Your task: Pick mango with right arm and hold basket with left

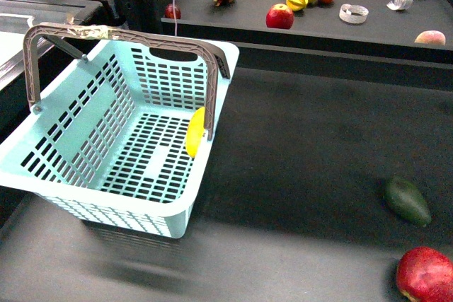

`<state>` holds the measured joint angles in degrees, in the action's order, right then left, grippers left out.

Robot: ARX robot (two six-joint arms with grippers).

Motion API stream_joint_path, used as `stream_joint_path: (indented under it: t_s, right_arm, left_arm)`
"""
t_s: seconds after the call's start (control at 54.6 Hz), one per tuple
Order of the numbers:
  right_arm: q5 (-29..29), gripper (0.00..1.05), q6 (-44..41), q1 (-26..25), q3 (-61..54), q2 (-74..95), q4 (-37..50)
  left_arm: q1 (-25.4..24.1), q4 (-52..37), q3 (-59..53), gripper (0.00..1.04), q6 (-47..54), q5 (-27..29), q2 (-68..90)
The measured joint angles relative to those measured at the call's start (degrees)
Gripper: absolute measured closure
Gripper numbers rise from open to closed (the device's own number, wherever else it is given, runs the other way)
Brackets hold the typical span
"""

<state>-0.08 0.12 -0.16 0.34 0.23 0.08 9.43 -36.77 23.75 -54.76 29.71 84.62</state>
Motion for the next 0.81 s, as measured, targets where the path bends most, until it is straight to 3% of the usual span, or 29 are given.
stream_joint_path:
  t_s: [0.055,0.128,0.22,0.329,0.384,0.805]
  right_arm:
    - [0.0,0.08,0.0,0.0,0.0,0.0,0.0]
    - [0.02,0.08,0.0,0.0,0.0,0.0,0.0]
    - [0.0,0.08,-0.02,0.0,0.0,0.02,0.0]
    - [0.0,0.08,0.0,0.0,0.0,0.0,-0.04]
    - [0.0,0.08,0.0,0.0,0.0,0.0,-0.04]
    - [0.0,0.08,0.0,0.0,0.0,0.0,-0.04]
  left_arm:
    - [-1.84,-15.87,-5.2,0.26,12.02,-12.66,1.88]
    - [-3.08,-26.77,-9.81,0.4,29.83,-22.14,-1.11]
    - [-3.93,-27.93,-11.82,0.58,45.05,-24.55,-8.5]
    - [-5.27,-24.44,-16.04,0.86,51.8,-25.62,-14.71]
    - [-8.37,-21.59,-17.94,1.03,53.09,-29.42,-19.39]
    - [-9.29,-0.35,-22.49,1.03,54.14,-29.7,-46.6]
